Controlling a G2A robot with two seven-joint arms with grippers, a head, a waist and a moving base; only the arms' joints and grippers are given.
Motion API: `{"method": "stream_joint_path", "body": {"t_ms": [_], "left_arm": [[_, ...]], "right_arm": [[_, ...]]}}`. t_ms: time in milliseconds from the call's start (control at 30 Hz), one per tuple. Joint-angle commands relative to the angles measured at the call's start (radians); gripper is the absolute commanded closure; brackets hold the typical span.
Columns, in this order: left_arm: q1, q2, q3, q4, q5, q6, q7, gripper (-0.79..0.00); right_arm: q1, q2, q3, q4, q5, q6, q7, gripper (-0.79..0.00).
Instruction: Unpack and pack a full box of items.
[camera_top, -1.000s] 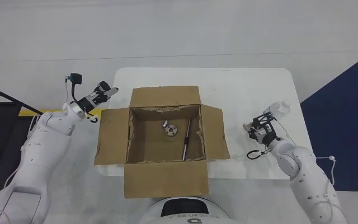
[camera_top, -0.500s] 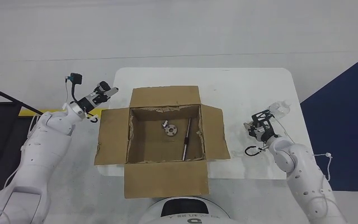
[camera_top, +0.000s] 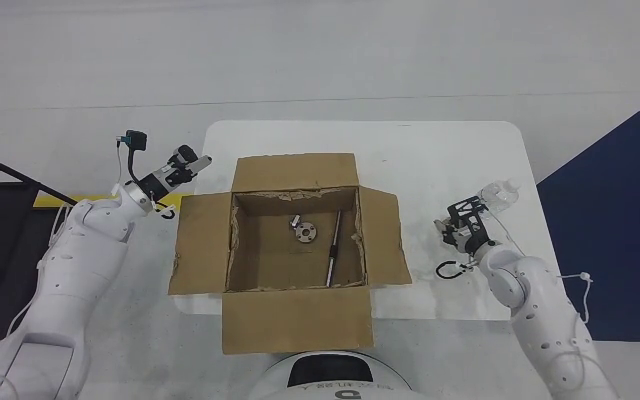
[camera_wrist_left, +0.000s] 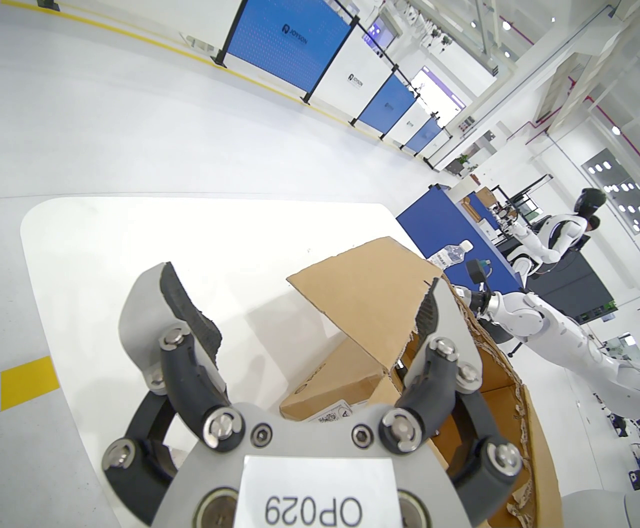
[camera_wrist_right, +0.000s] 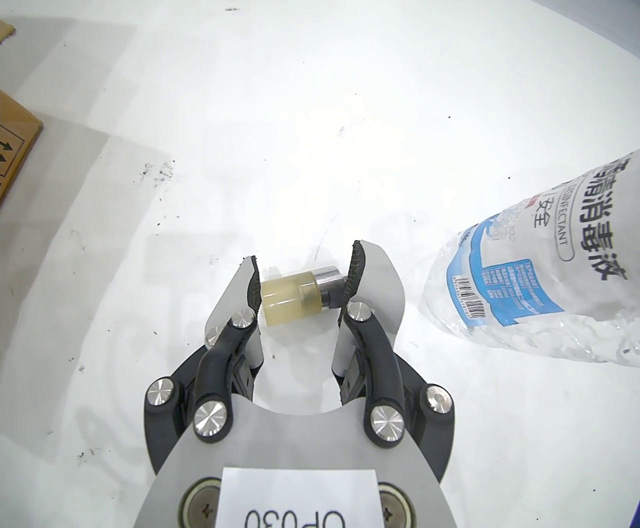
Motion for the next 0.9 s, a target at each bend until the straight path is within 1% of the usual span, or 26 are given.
{"method": "stream_joint_path", "body": {"t_ms": [0,300,567,633,667,700,733,767,833,867], "left_arm": [[0.0,0.0,0.0,0.0,0.0,0.0,0.0,-0.785],[0.0,0.0,0.0,0.0,0.0,0.0,0.0,-0.785],[0.0,0.0,0.0,0.0,0.0,0.0,0.0,-0.785],[0.0,0.0,0.0,0.0,0.0,0.0,0.0,-0.785],[0.0,0.0,0.0,0.0,0.0,0.0,0.0,-0.785],[0.0,0.0,0.0,0.0,0.0,0.0,0.0,-0.785],[0.0,0.0,0.0,0.0,0.0,0.0,0.0,-0.785],[0.0,0.0,0.0,0.0,0.0,0.0,0.0,-0.785],[0.0,0.0,0.0,0.0,0.0,0.0,0.0,-0.785],[0.0,0.0,0.0,0.0,0.0,0.0,0.0,-0.785]], "right_arm": [[-0.003,0.0,0.004,-0.004,-0.001,-0.003,-0.001,-0.308],[-0.007,0.0,0.008,-0.01,-0.006,-0.013,0.007,-0.363],[-0.003,-0.003,0.005,-0.008,-0.005,-0.014,0.015,-0.391],[-0.005,-0.003,0.007,-0.01,-0.004,-0.013,0.014,-0.443],[-0.007,-0.003,0.008,-0.013,-0.004,-0.012,0.013,-0.453],[-0.01,-0.003,0.01,-0.016,-0.005,-0.011,0.012,-0.502],[-0.013,-0.003,0.012,-0.022,-0.004,-0.011,0.009,-0.573],[-0.017,-0.003,0.015,-0.03,-0.005,-0.01,0.002,-0.686],[-0.028,-0.003,0.023,-0.045,-0.01,-0.007,-0.009,-0.773],[-0.033,-0.002,0.028,-0.054,-0.011,-0.004,-0.012,-0.785]]}}
